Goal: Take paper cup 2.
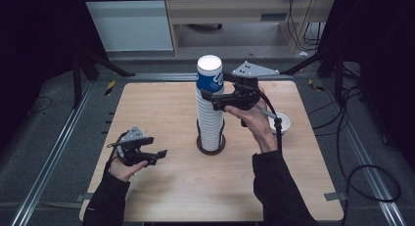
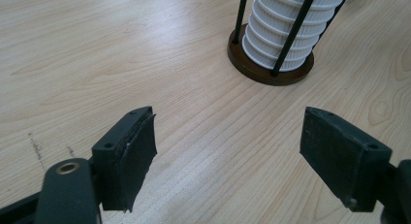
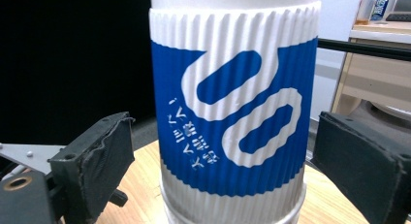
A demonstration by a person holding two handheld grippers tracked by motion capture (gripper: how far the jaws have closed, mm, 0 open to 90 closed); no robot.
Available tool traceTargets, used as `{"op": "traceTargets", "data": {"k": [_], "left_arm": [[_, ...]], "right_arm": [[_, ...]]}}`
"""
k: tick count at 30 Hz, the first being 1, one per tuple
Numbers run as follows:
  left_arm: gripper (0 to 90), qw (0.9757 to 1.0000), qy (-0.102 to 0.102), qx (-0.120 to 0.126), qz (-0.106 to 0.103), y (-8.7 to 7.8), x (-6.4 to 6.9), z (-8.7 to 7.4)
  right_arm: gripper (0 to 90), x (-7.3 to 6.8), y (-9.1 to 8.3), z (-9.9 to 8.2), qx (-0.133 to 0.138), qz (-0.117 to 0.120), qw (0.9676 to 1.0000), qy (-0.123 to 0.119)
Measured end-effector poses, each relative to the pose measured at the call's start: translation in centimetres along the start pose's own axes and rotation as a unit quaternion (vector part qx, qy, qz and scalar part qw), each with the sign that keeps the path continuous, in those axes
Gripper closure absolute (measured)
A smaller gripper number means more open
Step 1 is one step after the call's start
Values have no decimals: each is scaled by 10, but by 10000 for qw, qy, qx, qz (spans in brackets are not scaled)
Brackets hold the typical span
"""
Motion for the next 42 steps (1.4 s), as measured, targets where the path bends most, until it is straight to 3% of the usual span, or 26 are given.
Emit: {"op": "traceTargets", "data": {"k": [23, 42], "left_arm": [[197, 10000, 28, -77, -15, 4, 3, -2], [197, 9999, 22, -95, -25, 5, 2, -3]], "right_arm": [[116, 5, 24, -9, 133, -81, 9998, 132], [169, 3, 26, -11, 198, -184, 9996, -32]]}}
Point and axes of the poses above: each handheld gripper's, and its own axes: y roughly forward along the jaws, z roughly out of its top, x roughly to its right, the point moved 7 cm from there along y, roughly forward along the jaws
